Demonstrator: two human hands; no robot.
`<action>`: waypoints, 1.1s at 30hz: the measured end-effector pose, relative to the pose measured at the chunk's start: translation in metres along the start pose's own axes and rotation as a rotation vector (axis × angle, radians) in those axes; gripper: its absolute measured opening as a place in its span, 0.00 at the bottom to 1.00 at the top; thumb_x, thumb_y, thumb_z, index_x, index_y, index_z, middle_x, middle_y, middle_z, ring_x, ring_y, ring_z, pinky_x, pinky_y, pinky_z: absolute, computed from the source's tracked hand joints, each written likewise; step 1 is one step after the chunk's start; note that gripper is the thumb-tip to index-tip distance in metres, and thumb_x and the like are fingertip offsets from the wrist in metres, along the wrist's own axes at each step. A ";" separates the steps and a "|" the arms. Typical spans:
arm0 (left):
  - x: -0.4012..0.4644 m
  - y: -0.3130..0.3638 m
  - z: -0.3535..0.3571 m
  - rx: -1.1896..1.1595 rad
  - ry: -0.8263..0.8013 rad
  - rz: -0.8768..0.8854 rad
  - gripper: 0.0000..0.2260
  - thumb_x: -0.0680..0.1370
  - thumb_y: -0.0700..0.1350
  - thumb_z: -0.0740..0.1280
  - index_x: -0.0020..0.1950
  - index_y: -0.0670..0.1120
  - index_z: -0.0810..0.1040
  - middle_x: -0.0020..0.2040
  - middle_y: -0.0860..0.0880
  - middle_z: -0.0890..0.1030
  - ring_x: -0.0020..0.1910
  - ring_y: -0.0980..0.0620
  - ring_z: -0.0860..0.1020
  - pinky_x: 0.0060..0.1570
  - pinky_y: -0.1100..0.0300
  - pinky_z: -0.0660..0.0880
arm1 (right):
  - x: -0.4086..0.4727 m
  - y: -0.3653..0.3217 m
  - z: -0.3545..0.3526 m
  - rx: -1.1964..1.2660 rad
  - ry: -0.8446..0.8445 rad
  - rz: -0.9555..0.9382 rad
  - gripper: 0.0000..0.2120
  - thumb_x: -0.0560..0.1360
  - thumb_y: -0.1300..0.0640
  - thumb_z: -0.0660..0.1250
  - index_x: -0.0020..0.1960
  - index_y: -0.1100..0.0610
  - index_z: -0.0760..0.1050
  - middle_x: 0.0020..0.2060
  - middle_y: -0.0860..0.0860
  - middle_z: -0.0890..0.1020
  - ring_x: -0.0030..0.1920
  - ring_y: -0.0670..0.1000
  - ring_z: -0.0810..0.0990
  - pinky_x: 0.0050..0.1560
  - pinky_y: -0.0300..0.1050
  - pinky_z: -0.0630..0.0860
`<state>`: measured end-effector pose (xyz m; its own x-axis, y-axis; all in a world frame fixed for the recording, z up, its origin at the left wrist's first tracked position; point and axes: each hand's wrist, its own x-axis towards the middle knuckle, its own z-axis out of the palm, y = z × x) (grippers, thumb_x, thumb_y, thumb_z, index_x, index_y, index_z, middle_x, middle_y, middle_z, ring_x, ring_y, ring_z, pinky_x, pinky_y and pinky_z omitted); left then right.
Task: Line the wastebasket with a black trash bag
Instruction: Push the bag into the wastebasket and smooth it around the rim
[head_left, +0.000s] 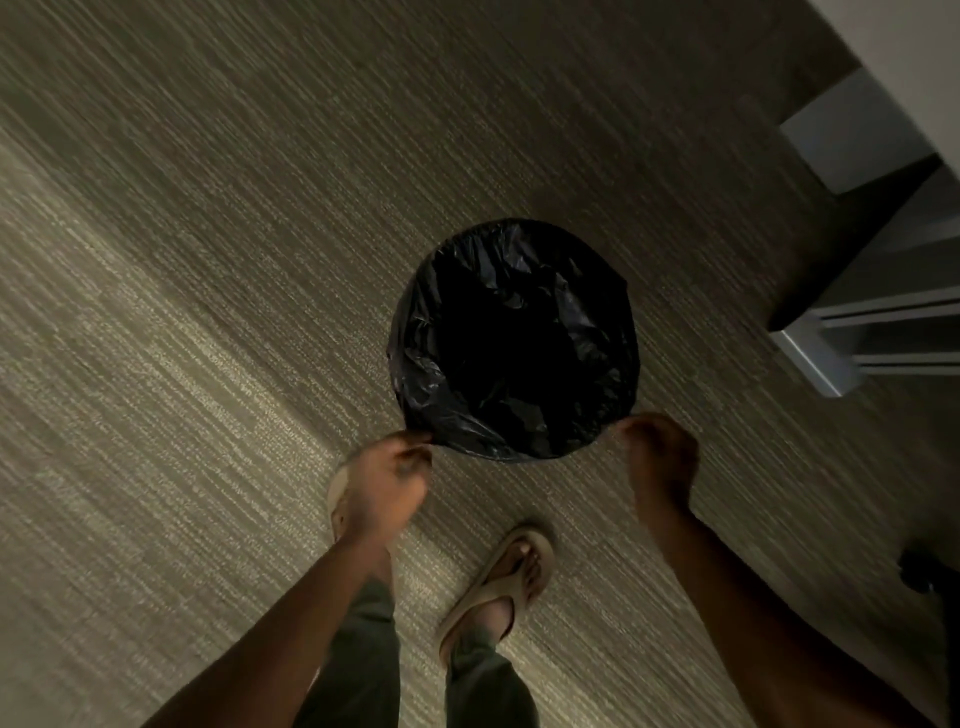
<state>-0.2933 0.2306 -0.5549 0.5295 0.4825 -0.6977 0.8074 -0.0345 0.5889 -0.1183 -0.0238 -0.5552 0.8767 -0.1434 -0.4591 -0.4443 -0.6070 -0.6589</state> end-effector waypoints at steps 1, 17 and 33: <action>0.006 0.011 -0.001 -0.265 0.063 -0.156 0.14 0.78 0.38 0.69 0.51 0.58 0.86 0.52 0.51 0.89 0.45 0.48 0.84 0.38 0.54 0.78 | 0.006 -0.011 0.003 0.141 0.128 0.151 0.10 0.72 0.64 0.67 0.39 0.52 0.83 0.44 0.50 0.88 0.48 0.55 0.87 0.49 0.49 0.82; 0.052 0.054 0.001 -0.859 0.025 -0.395 0.12 0.84 0.53 0.61 0.53 0.58 0.85 0.46 0.52 0.90 0.50 0.48 0.84 0.52 0.53 0.77 | 0.037 -0.063 0.052 -0.180 -0.053 -0.042 0.28 0.87 0.45 0.50 0.83 0.57 0.57 0.79 0.61 0.66 0.76 0.62 0.68 0.73 0.54 0.67; 0.038 0.039 0.013 0.942 -0.029 0.661 0.25 0.84 0.61 0.56 0.77 0.51 0.74 0.80 0.43 0.69 0.84 0.38 0.56 0.82 0.40 0.49 | 0.077 -0.063 0.040 -0.402 -0.184 -0.090 0.32 0.85 0.37 0.48 0.82 0.55 0.57 0.75 0.64 0.71 0.71 0.66 0.74 0.66 0.55 0.72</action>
<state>-0.2381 0.2359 -0.5635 0.9178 0.1065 -0.3825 0.2373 -0.9195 0.3133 -0.0302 0.0345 -0.5734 0.8451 0.0429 -0.5329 -0.2292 -0.8714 -0.4337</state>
